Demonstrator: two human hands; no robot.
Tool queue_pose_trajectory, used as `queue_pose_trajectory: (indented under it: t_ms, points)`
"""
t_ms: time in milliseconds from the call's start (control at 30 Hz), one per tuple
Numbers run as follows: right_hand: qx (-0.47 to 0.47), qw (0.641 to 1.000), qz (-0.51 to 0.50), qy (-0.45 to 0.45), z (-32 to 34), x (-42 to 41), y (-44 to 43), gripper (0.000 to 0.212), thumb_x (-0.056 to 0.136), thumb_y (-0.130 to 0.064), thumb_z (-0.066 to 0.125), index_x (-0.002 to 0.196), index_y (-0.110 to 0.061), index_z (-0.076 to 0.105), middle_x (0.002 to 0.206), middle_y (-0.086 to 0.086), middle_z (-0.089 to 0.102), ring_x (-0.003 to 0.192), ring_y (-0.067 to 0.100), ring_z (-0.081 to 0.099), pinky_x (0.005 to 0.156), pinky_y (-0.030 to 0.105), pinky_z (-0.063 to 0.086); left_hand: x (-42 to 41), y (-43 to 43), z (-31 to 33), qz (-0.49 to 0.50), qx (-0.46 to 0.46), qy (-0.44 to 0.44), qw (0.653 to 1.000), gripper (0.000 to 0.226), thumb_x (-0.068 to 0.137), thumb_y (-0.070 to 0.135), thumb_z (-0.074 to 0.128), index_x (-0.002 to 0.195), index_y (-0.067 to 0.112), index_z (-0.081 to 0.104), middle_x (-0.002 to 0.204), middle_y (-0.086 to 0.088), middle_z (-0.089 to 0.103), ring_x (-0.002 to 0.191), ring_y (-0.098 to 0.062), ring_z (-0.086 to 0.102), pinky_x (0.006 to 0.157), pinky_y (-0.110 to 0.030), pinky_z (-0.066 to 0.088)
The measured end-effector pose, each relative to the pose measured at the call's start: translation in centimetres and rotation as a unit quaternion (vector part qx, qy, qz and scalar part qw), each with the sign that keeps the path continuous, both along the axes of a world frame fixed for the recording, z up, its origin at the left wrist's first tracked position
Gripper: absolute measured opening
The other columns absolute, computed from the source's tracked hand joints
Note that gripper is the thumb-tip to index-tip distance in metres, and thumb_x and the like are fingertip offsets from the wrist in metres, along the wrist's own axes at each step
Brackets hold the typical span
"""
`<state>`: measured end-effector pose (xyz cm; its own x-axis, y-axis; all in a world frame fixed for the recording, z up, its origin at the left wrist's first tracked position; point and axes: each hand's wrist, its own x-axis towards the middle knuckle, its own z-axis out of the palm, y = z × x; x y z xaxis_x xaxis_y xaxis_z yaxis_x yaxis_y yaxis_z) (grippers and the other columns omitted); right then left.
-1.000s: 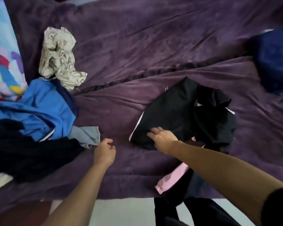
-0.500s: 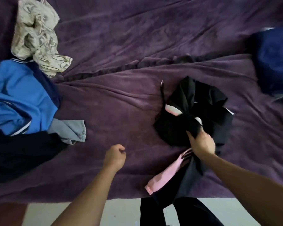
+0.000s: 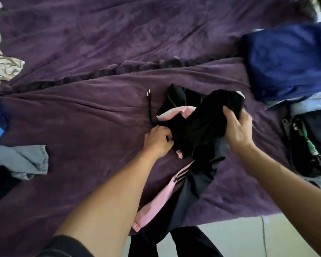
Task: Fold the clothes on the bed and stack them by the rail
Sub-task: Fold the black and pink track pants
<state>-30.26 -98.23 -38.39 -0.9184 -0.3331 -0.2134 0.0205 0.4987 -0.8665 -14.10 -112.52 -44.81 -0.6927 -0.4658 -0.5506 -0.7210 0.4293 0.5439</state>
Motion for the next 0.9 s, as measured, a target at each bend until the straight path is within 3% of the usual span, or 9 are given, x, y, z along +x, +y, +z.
queue_pose_trajectory:
  t_ms: [67,133,233,333,467,567,633,767,900]
  points:
    - [0.005,1.0,0.018,0.002,0.6,-1.4,-0.3,0.012,0.086,-0.032,0.056,0.082,-0.021,0.06,0.074,-0.015,0.06,0.072,-0.002,0.053,0.07,0.022,0.047,0.2,0.1,0.3,0.028,0.051,0.03,0.998,0.014,0.083,0.02,0.059,0.074,0.021,0.049,0.085,0.0,0.059,0.087,-0.025,0.057,0.073,-0.033,0.043]
    - [0.025,0.998,0.062,0.018,1.2,-2.5,-1.6,0.014,0.086,-0.032,0.056,0.095,-0.023,0.063,0.084,-0.015,0.065,0.081,-0.001,0.057,0.08,0.027,0.049,1.3,-0.4,1.4,0.123,0.113,0.078,0.983,0.021,0.084,0.014,0.057,0.068,0.019,0.044,0.063,0.003,0.049,0.066,-0.021,0.049,0.058,-0.031,0.035]
    - [0.038,0.991,0.112,0.064,3.0,-2.9,-6.0,0.029,0.088,-0.032,0.056,0.114,-0.021,0.061,0.107,-0.005,0.068,0.102,0.012,0.061,0.095,0.039,0.047,4.1,-2.8,4.6,0.258,0.094,0.163,0.948,0.016,0.087,0.01,0.057,0.074,0.013,0.049,0.063,0.003,0.048,0.061,-0.014,0.043,0.062,-0.03,0.035]
    - [0.053,0.976,0.172,0.12,5.3,-1.5,-12.4,0.039,0.087,-0.041,0.053,0.121,-0.021,0.056,0.114,0.0,0.067,0.109,0.022,0.06,0.094,0.04,0.046,8.4,-6.2,8.7,0.265,0.077,0.197,0.941,0.02,0.085,0.027,0.069,0.093,0.014,0.056,0.082,0.002,0.063,0.075,-0.011,0.059,0.071,-0.03,0.046]
    - [0.071,0.94,0.271,0.194,7.4,3.4,-21.1,0.037,0.09,-0.044,0.054,0.115,-0.018,0.053,0.108,0.006,0.067,0.105,0.031,0.059,0.078,0.037,0.043,16.0,-11.5,12.2,0.193,-0.041,0.092,0.976,0.032,0.075,0.038,0.077,0.095,0.018,0.061,0.087,0.008,0.066,0.081,-0.008,0.062,0.064,-0.026,0.046]
    - [0.09,0.912,0.329,0.227,7.9,8.9,-27.3,0.031,0.092,-0.042,0.052,0.112,-0.017,0.051,0.108,0.009,0.066,0.104,0.033,0.057,0.071,0.036,0.036,21.6,-15.2,13.2,0.194,-0.208,-0.004,0.959,0.024,0.083,0.03,0.07,0.087,0.007,0.064,0.085,-0.012,0.064,0.081,-0.031,0.061,0.062,-0.033,0.041]
    - [0.096,0.907,0.343,0.224,7.3,13.0,-31.1,0.027,0.093,-0.039,0.051,0.107,-0.016,0.051,0.106,0.011,0.066,0.103,0.033,0.058,0.068,0.035,0.033,25.5,-17.4,13.3,0.205,-0.263,-0.06,0.941,0.023,0.087,0.029,0.065,0.091,0.007,0.063,0.095,-0.015,0.059,0.086,-0.035,0.058,0.064,-0.034,0.039]
    - [0.121,0.886,0.424,0.144,3.8,21.2,-36.2,0.031,0.094,-0.036,0.051,0.118,-0.016,0.051,0.115,0.013,0.064,0.108,0.034,0.057,0.082,0.041,0.047,33.6,-21.4,11.3,0.183,-0.253,-0.169,0.935,0.023,0.09,0.028,0.059,0.107,0.012,0.06,0.098,-0.013,0.063,0.091,-0.035,0.06,0.067,-0.037,0.045]
    - [0.211,0.846,0.481,0.096,-0.5,25.0,-34.5,0.052,0.091,-0.037,0.057,0.137,-0.021,0.04,0.126,0.014,0.059,0.115,0.034,0.053,0.09,0.041,0.047,38.8,-24.3,8.7,0.151,-0.205,-0.236,0.938,0.024,0.09,0.019,0.055,0.113,0.012,0.057,0.105,-0.013,0.063,0.096,-0.033,0.06,0.075,-0.04,0.05]
